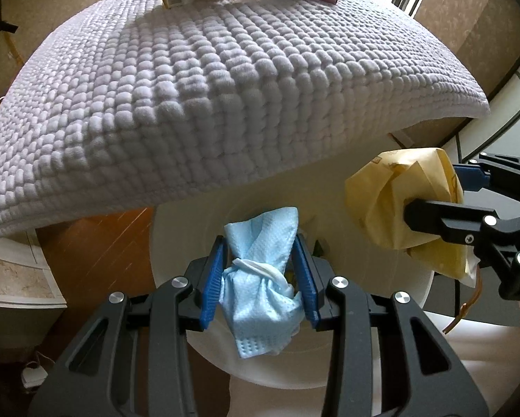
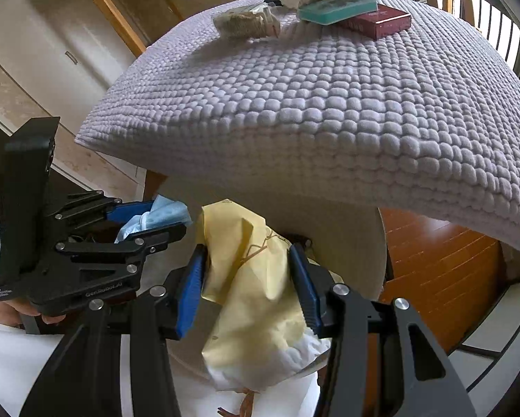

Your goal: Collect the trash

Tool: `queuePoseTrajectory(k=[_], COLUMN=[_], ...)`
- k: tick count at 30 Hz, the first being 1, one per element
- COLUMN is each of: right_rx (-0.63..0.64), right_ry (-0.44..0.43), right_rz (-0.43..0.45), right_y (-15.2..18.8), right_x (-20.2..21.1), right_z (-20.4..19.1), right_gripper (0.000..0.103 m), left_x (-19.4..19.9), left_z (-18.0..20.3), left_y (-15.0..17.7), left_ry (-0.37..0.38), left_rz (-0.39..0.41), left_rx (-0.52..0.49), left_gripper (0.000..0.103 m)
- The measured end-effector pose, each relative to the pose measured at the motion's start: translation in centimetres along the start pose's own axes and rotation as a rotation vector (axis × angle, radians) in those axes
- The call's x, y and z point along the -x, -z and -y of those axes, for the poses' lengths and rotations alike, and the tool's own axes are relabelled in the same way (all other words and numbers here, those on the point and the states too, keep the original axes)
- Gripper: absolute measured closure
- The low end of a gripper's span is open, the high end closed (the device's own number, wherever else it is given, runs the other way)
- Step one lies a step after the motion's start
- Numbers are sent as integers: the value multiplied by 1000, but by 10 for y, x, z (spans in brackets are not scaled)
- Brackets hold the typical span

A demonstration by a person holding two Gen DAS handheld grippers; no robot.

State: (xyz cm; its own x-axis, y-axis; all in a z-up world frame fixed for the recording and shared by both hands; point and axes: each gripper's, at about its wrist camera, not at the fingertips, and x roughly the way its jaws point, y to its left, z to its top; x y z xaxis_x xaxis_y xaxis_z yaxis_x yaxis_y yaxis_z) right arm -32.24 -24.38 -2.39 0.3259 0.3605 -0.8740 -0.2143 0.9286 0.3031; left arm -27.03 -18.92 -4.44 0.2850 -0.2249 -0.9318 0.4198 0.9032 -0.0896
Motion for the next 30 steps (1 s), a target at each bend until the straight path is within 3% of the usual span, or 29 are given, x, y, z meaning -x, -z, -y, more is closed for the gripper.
queuePoseTrajectory(k=[30], right_rx=[-18], right_ry=[3], right_rz=[-53], right_y=[4], right_x=[-29], right_z=[-2], right_gripper=[55], left_x=[-74], left_z=[-11], left_y=[-5], left_ry=[-1], left_rz=[-45], left_rx=[-17], left_gripper=[62])
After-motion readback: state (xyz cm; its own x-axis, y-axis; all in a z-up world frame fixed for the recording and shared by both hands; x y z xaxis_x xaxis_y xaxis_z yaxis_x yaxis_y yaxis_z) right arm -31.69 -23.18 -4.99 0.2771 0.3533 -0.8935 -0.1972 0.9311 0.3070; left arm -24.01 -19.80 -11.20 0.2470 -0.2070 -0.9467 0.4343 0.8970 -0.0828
